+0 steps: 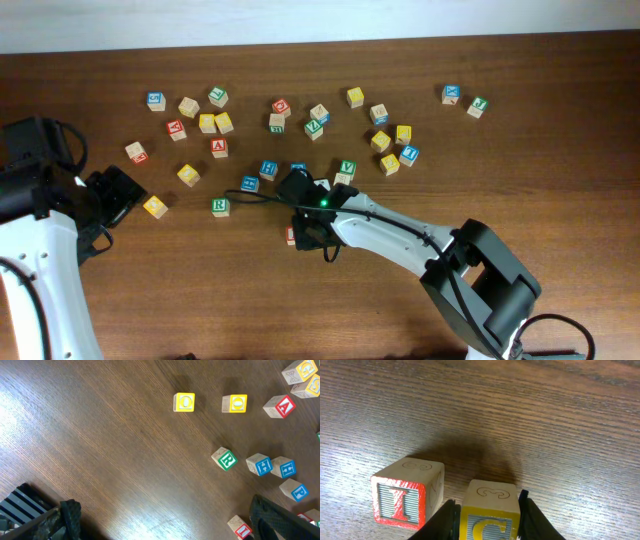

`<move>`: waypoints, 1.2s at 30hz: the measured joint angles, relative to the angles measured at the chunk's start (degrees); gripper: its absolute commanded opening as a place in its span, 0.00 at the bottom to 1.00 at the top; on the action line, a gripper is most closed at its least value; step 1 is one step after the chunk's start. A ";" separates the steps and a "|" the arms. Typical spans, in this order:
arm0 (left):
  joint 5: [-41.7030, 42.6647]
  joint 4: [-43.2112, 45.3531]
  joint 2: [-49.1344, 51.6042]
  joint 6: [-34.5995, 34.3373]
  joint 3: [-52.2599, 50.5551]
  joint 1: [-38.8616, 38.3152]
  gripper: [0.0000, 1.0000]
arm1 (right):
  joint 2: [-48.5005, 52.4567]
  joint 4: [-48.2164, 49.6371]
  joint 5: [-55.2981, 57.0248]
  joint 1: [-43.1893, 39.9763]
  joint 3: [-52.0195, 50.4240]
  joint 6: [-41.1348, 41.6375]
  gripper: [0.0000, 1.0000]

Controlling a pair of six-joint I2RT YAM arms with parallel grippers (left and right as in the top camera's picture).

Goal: Spell out ICRA
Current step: 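Lift the right gripper away to the upper right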

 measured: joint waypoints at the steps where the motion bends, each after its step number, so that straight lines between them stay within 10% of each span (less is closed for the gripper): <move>1: 0.00 -0.02 0.00 0.00 0.00 0.00 0.99 | 0.00 0.48 0.00 0.00 -0.02 0.61 0.29; 27: 0.00 0.00 0.00 0.00 0.00 0.00 0.99 | 0.87 0.46 0.72 -6.08 4.85 -2.69 0.51; 34: -0.02 -0.07 0.00 0.00 0.00 0.00 0.99 | 1.11 -11.47 0.48 -6.56 26.71 -10.03 0.74; 35: -0.02 -0.13 0.00 0.00 0.00 0.00 0.99 | 0.96 -14.69 0.35 -7.02 29.75 -10.78 0.98; 36: -0.02 -0.07 0.00 0.00 0.00 0.00 0.99 | 0.87 -18.34 0.24 -7.76 32.70 -11.19 0.98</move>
